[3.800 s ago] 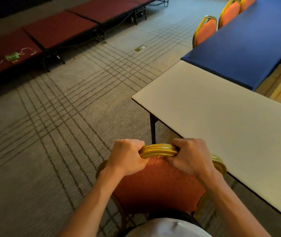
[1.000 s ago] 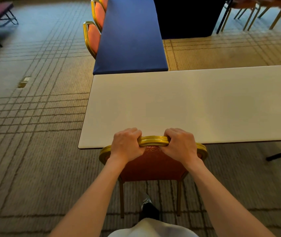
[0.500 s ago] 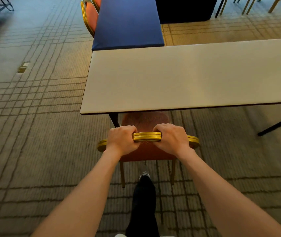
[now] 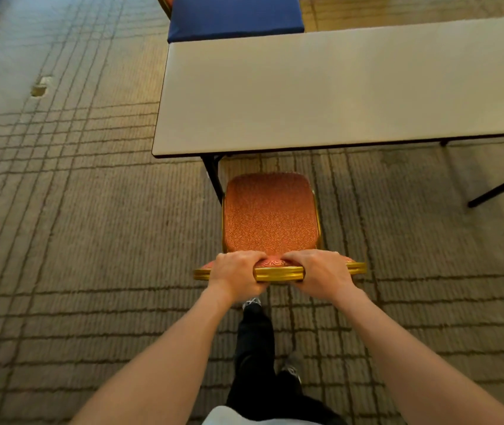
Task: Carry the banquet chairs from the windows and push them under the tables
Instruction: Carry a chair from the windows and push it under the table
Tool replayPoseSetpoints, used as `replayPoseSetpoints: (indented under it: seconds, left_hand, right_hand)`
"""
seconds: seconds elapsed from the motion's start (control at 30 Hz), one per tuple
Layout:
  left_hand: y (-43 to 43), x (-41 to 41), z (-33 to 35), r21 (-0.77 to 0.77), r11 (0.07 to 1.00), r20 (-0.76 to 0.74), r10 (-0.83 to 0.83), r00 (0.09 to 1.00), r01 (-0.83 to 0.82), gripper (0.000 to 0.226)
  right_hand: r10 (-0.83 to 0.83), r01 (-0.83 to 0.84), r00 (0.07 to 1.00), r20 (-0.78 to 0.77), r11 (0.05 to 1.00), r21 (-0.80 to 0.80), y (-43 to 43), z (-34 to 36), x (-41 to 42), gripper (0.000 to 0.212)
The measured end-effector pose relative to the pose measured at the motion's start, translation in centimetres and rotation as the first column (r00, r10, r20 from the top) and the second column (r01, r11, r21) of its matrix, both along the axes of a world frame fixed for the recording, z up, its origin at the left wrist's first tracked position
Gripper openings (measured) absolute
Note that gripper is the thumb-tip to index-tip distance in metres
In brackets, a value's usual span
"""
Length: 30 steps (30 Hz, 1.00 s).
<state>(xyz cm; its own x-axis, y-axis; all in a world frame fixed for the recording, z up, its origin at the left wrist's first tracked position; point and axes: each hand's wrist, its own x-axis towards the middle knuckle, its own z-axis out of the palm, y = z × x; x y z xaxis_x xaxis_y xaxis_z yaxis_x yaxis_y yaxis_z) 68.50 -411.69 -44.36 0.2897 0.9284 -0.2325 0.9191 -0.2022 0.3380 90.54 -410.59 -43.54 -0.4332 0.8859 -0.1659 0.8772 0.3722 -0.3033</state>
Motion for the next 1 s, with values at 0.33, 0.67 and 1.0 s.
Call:
replayPoseSetpoints:
  seconds: [0.33,0.67,1.0]
  left_hand:
    - [-2.8,1.4,1.1,-0.112,0.990,-0.029,0.082,0.996,-0.084,0.051]
    - [-8.1,4.7,0.5,-0.146,0.797,0.474,0.576,0.666,-0.586,0.036]
    - [-10.2,5.2,2.8,-0.925,0.066,0.273,0.801,-0.533,-0.375,0.020]
  right_hand:
    - [-0.089,0.089,0.994,-0.066,0.996,0.002,-3.6,-0.2,0.2,0.038]
    - [-0.420,0.311,0.778,-0.468,0.904,-0.294,-7.7,1.7,0.3,0.032]
    - [-0.943,-0.084,-0.241,-0.231,0.257,-0.963,-11.1,1.5,-1.1,0.033]
